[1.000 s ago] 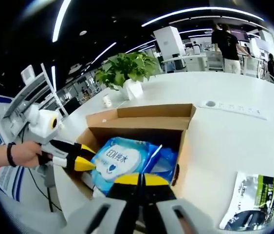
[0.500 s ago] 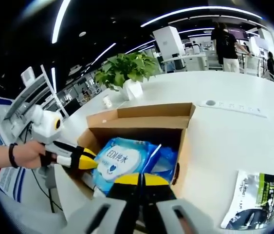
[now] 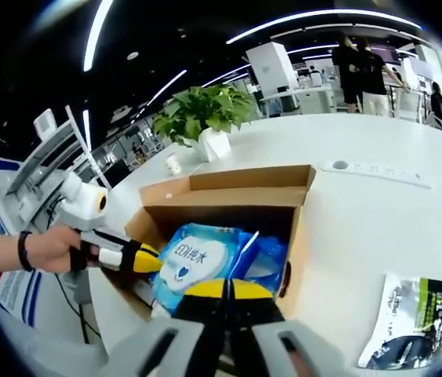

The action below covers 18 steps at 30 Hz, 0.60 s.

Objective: Operate the shoe box by opening the lid, removing the specified soft item, and placing it in the target area until the item is outside and the box remains undamaged.

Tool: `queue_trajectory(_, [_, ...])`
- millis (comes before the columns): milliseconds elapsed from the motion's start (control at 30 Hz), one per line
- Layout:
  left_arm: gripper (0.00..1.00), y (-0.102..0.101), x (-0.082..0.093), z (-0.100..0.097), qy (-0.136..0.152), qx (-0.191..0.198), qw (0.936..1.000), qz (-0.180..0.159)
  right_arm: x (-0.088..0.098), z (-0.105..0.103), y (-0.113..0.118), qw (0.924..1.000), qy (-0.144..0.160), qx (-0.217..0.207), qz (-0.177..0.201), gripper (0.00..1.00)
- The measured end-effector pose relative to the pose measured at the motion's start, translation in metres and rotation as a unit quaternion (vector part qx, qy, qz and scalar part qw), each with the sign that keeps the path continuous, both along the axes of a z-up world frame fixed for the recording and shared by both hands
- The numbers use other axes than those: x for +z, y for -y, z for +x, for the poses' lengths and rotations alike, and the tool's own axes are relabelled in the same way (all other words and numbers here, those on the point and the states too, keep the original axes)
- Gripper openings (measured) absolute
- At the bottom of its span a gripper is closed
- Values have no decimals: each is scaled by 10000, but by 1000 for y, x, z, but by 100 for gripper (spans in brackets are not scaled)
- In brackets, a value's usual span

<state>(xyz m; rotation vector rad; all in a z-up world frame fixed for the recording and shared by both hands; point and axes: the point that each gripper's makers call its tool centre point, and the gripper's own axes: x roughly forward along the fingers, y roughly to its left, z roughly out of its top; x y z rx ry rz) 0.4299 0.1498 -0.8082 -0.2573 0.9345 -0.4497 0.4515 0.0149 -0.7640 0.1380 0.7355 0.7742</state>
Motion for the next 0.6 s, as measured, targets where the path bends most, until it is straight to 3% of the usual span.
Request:
queue_trajectory(200, [0, 2, 5, 1, 189, 8, 9997, 171, 0, 0, -1, 10000, -72, -31, 13, 0])
queue_trajectory(600, [0, -6, 23, 5, 487, 73, 9985, 241, 5, 2, -3, 9999, -73, -117, 79, 0])
